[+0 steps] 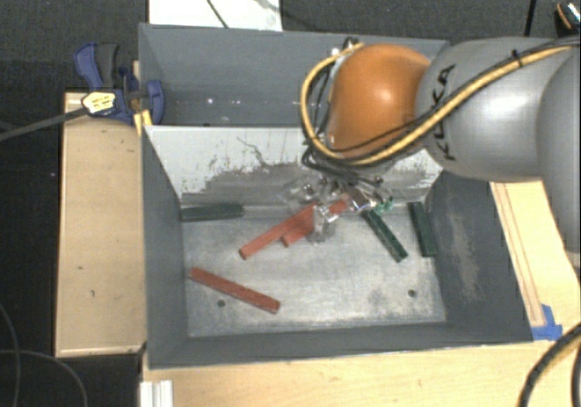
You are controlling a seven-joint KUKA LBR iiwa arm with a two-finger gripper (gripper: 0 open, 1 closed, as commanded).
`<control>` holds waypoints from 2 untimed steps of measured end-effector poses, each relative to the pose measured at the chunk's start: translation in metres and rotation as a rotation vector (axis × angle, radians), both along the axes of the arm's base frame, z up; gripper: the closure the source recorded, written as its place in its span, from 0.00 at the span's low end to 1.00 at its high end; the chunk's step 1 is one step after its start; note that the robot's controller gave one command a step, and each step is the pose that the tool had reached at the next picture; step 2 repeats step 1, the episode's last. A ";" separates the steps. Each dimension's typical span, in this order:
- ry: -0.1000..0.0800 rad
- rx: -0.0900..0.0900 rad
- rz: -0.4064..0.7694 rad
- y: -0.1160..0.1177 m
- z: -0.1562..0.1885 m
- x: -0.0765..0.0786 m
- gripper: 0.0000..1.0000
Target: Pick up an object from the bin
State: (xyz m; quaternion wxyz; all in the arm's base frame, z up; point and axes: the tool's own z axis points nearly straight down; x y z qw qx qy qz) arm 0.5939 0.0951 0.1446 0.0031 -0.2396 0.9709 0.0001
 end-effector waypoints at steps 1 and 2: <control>-0.002 0.000 -0.005 0.000 0.038 0.002 1.00; -0.002 0.000 -0.005 0.000 0.038 0.002 1.00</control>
Offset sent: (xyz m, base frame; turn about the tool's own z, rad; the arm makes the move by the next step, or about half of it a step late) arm 0.0000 0.0000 0.0352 0.0000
